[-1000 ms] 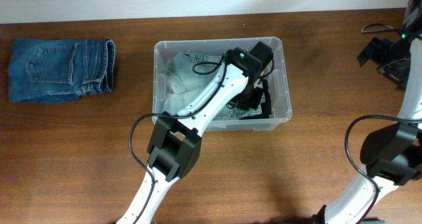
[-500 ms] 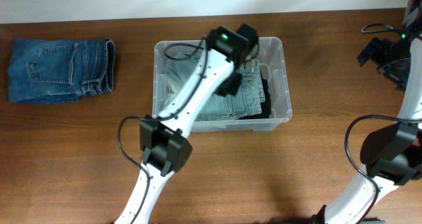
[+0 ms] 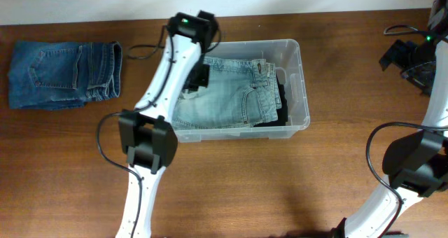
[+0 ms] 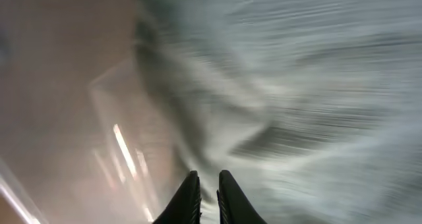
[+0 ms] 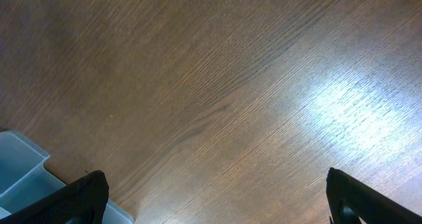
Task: Pack container
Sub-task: 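Press and smooth the light-blue jeans flat with the left gripper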
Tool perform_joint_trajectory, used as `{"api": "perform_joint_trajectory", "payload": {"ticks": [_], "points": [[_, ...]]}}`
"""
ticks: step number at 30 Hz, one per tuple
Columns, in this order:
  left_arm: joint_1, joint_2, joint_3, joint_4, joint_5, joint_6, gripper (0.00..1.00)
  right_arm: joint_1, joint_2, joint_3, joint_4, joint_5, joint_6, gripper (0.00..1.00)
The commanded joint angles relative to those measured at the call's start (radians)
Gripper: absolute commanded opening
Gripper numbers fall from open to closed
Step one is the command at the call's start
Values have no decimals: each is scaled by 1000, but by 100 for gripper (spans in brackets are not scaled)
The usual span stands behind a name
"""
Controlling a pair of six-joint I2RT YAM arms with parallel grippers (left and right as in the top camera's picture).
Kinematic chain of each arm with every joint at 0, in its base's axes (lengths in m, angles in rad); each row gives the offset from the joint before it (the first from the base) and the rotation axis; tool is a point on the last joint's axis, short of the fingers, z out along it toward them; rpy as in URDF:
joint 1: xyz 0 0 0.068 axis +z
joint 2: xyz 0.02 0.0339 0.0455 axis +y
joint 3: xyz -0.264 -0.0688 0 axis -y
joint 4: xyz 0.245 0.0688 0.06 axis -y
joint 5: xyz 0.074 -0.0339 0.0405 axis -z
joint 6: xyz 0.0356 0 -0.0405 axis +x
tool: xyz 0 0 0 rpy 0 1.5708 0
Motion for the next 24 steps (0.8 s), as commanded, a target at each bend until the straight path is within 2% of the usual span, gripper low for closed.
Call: {"api": "perform_joint_trajectory", "payload": {"ticks": [1, 9, 14, 18, 24], "points": [[17, -11, -69, -3, 18, -13, 12, -3, 2, -3, -1, 12, 11, 98], [21, -11, -244, -2, 36, -15, 12, -3, 2, -3, -1, 12, 11, 98], [21, -11, -280, 18, 53, -14, 12, -3, 2, -3, -1, 12, 11, 98], [21, -20, -232, 31, 0, -14, 12, -3, 2, -3, -1, 12, 12, 98], [21, -37, -40, 34, -40, -14, 11, -3, 2, -3, -1, 12, 12, 98]]}}
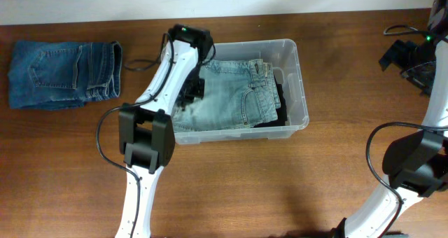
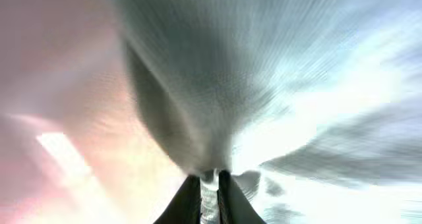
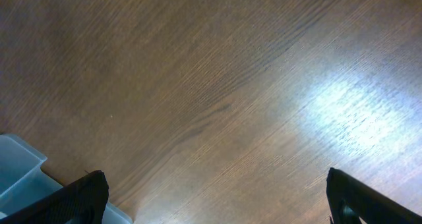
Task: Pack container
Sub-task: 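Press and smooth the light-blue jeans flat with the left gripper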
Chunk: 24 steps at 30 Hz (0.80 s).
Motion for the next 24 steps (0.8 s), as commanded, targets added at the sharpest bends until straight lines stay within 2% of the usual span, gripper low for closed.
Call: {"api": "perform_joint_trajectory", "payload": {"ticks": [1, 7, 15, 17, 21, 24], "points": [[7, -27, 148, 6, -36, -10, 11, -3, 2, -3, -1, 12, 12, 98], [7, -26, 203, 105, -21, -11, 11, -3, 2, -3, -1, 12, 12, 98], [3, -26, 94, 277, 2, -10, 11, -3, 2, -3, -1, 12, 12, 98], [3, -26, 59, 334, -3, -10, 7, -3, 2, -3, -1, 13, 12, 98], [3, -26, 18, 444, -5, -10, 7, -3, 2, -3, -1, 12, 12, 98], [2, -26, 16, 475, -5, -10, 7, -3, 2, -3, -1, 12, 12, 99]]}}
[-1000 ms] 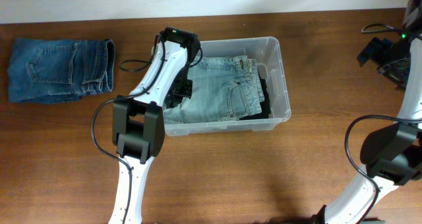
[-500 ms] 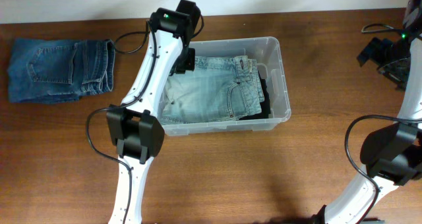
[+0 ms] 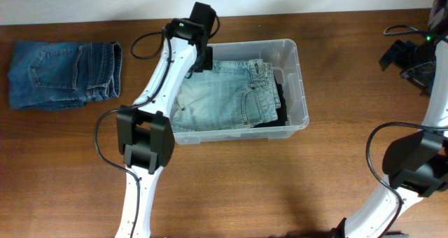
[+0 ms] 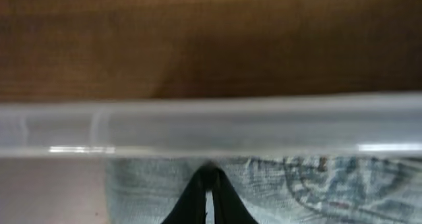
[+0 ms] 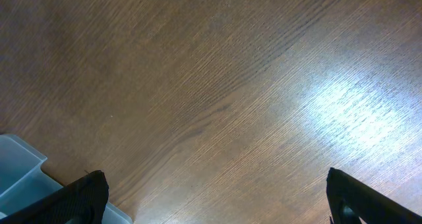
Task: Pack container
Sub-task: 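Press and smooth the light-blue jeans flat with the left gripper, then withdraw the left gripper left toward the dark-blue jeans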
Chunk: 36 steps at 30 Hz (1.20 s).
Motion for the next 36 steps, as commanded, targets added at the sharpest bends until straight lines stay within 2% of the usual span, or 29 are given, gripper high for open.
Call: {"api": "perform_joint_trajectory", "payload": {"ticks": [1, 14, 22, 24, 27, 30, 31, 32, 33, 35, 36], "points": [[0, -20, -10, 24, 0, -7, 7, -3, 2, -3, -1, 12, 11, 98], [0, -20, -113, 93, 0, -7, 7, -3, 2, -3, -1, 12, 11, 98], [0, -93, -48, 98, -49, 6, 8, -3, 2, -3, -1, 12, 11, 98], [1, -135, -31, 98, -50, 6, 16, -3, 2, -3, -1, 13, 11, 98], [4, -219, -25, 98, -52, 6, 20, -3, 2, -3, -1, 12, 11, 98], [15, -306, -25, 72, -132, 10, 24, -3, 2, -3, -1, 13, 11, 98], [19, -324, -25, 62, -175, 10, 29, -3, 2, -3, -1, 12, 12, 98], [36, -353, -25, 37, -281, 10, 46, -3, 2, -3, -1, 13, 11, 98], [47, -360, -25, 24, -325, 10, 53, -3, 2, -3, -1, 12, 12, 98], [76, -360, -25, 2, -407, 10, 58, -3, 2, -3, -1, 12, 11, 98], [93, -357, -26, -4, -431, 10, 66, -3, 2, -3, -1, 13, 11, 98]]}}
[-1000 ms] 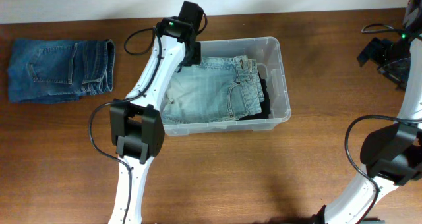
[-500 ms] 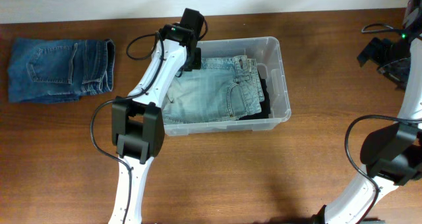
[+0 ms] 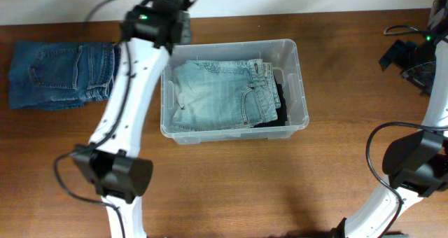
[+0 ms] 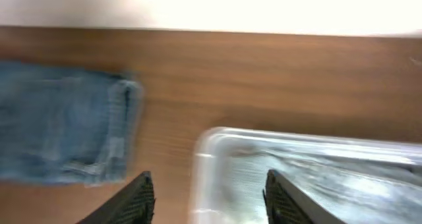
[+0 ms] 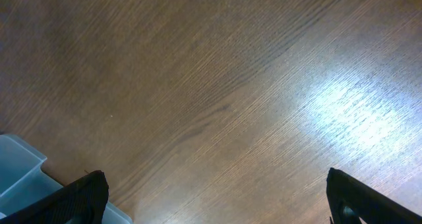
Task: Pack container
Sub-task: 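Withdraw the left gripper left toward the dark-blue jeans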
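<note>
The clear plastic container (image 3: 297, 91) stands mid-table with folded light-blue jeans (image 3: 220, 91) lying flat in it over a dark garment (image 3: 281, 106). Folded dark-blue jeans (image 3: 63, 73) lie on the table at the far left. My left gripper (image 4: 210, 201) is open and empty, raised behind the container's back-left corner; its view takes in the dark-blue jeans (image 4: 62, 125) and the container's corner (image 4: 211, 141). My right gripper (image 5: 214, 201) is wide open over bare wood at the far right, holding nothing.
The wooden table (image 3: 231, 189) stretches in front of the container. A light wall runs along the table's back edge (image 4: 211, 6). The container's blue-tinted corner (image 5: 20, 168) shows at the lower left of the right wrist view. Black cables hang by the right arm (image 3: 399, 29).
My left gripper was shut and low at the container's far rim, over the light jeans. Now it is open, higher and further back-left, outside the container. The right arm has not moved.
My left gripper was shut down inside the container at the left part of the light jeans, and stayed so at the following moment. Then it was shut at the far rim. Now it is open and raised outside, and the light jeans lie flat in the container.
</note>
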Tool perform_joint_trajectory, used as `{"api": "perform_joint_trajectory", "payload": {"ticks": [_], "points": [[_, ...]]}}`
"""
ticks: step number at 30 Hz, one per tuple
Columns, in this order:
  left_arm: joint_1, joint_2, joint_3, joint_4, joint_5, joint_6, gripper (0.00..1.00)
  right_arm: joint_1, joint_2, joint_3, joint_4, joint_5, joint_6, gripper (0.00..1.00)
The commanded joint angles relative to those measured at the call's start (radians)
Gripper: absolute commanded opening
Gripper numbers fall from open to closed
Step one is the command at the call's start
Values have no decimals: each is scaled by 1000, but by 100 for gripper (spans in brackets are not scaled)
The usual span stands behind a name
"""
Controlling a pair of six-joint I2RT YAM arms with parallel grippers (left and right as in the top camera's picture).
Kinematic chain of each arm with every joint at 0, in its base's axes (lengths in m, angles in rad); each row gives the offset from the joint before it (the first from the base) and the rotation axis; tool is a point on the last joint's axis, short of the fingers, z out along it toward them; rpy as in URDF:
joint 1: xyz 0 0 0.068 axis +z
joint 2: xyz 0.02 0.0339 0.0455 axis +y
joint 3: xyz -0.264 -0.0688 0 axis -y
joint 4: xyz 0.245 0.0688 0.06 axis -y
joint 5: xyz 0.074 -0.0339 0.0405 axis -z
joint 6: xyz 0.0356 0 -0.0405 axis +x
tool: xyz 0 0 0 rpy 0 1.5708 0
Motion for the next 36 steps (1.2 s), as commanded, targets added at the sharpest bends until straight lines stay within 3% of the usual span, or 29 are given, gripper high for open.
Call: {"api": "perform_joint_trajectory", "payload": {"ticks": [1, 2, 3, 7, 10, 14, 17, 18, 20, 26, 31, 36], "points": [[94, 5, 4, -24, -212, 2, 85, -3, 2, -3, -1, 13, 12, 98], [118, 10, 4, -23, -218, 1, 96, -3, 2, -3, -1, 13, 12, 98], [163, 14, 4, -16, -217, 1, 99, -3, 2, -3, -1, 12, 12, 98], [341, 22, 4, 33, -216, 0, 99, -3, 2, -3, -1, 12, 12, 98], [497, 22, 4, 67, -130, -50, 99, -3, 2, -3, -1, 12, 12, 98], [693, 44, 4, 85, 216, -83, 95, -3, 2, -3, -1, 12, 12, 98], [772, 98, 4, 91, 305, -81, 69, -3, 2, -3, -1, 12, 12, 98], [789, 123, 4, 91, 308, -62, 40, -3, 2, -3, -1, 13, 12, 98], [804, 164, 4, 101, 306, -16, 1, -3, 2, -3, -1, 12, 12, 98], [795, 264, 4, 253, 265, 10, 1, -3, 2, -3, -1, 13, 12, 98], [789, 370, 4, 287, 281, 233, 1, -3, 2, -3, -1, 12, 12, 98], [787, 435, 4, 282, 281, 281, 1, -3, 2, -3, -1, 12, 12, 98]]}}
